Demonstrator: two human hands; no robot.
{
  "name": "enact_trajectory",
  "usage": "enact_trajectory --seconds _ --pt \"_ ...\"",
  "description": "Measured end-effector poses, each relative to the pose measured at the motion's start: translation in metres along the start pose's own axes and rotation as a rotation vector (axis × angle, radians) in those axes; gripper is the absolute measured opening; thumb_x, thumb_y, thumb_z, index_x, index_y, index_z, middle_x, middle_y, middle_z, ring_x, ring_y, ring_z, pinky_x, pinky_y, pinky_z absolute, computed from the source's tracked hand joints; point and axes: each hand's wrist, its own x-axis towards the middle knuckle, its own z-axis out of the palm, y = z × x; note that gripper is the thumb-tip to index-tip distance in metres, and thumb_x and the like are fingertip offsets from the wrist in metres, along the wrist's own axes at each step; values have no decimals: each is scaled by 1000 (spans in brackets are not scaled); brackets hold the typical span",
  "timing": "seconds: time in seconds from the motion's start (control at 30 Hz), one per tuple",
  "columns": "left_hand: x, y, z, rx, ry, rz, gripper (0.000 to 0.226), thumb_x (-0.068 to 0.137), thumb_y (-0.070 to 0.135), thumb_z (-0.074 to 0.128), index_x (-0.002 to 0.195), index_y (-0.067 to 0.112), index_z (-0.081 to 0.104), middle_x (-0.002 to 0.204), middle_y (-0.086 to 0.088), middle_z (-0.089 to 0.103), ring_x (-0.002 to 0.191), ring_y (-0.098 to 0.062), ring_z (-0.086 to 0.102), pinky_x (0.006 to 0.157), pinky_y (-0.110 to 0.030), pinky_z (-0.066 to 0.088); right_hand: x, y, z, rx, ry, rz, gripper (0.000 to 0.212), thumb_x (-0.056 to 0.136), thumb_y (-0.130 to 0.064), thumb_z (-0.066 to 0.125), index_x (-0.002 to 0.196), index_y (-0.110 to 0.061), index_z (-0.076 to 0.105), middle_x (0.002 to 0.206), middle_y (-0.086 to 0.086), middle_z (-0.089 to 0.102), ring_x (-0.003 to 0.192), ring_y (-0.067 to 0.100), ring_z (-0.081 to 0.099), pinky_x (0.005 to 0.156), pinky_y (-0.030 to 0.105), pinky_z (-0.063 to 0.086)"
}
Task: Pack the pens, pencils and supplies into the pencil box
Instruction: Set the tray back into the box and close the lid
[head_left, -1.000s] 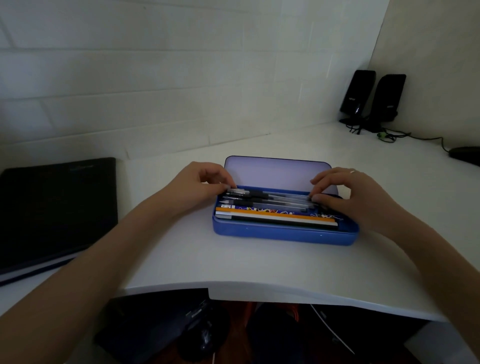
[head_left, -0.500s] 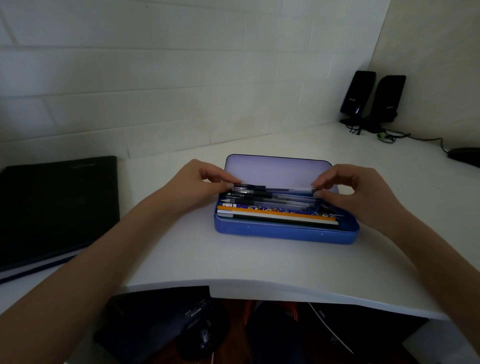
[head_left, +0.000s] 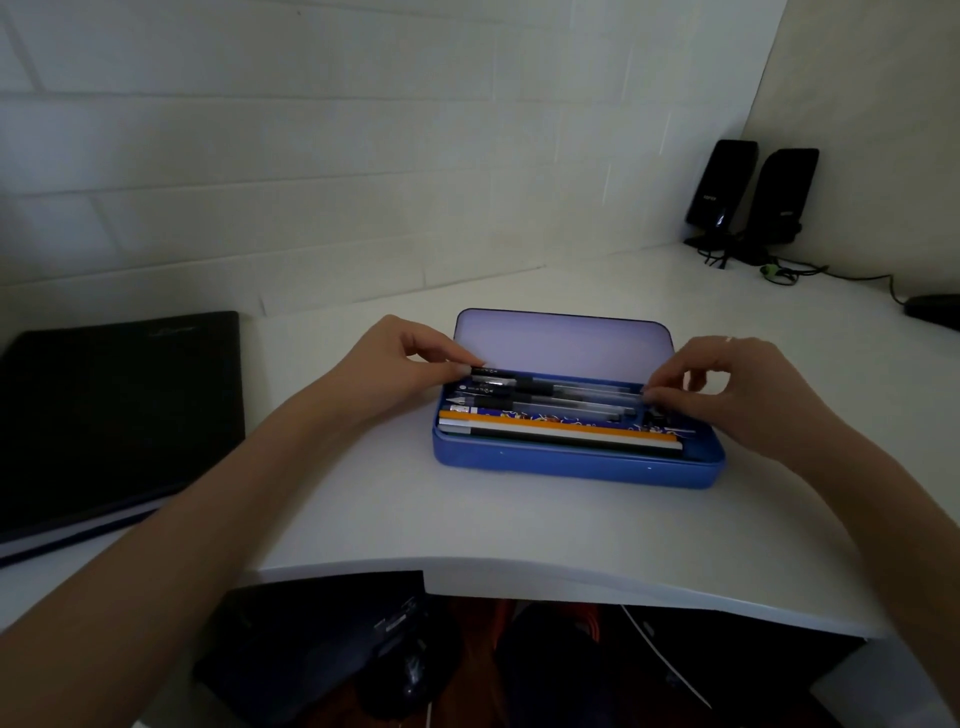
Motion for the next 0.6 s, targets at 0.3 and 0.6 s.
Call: enact_trajectory --seconds 0.3,0.6 --pt "1 -1 0 13 11 -12 21 79 12 69 79 32 76 78 12 75 74 0 62 69 -4 42 -1 0 -2 1 42 7 7 78 -22 70 76 -29 69 74 -12 67 72 6 53 65 5 38" --pt "0 -1 0 11 13 -28 16 79 11 69 84 24 77 85 1 76 79 -6 62 78 -17 44 -1 0 -1 84 94 27 6 76 -16 72 76 -17 67 76 -7 69 74 2 63 70 1 42"
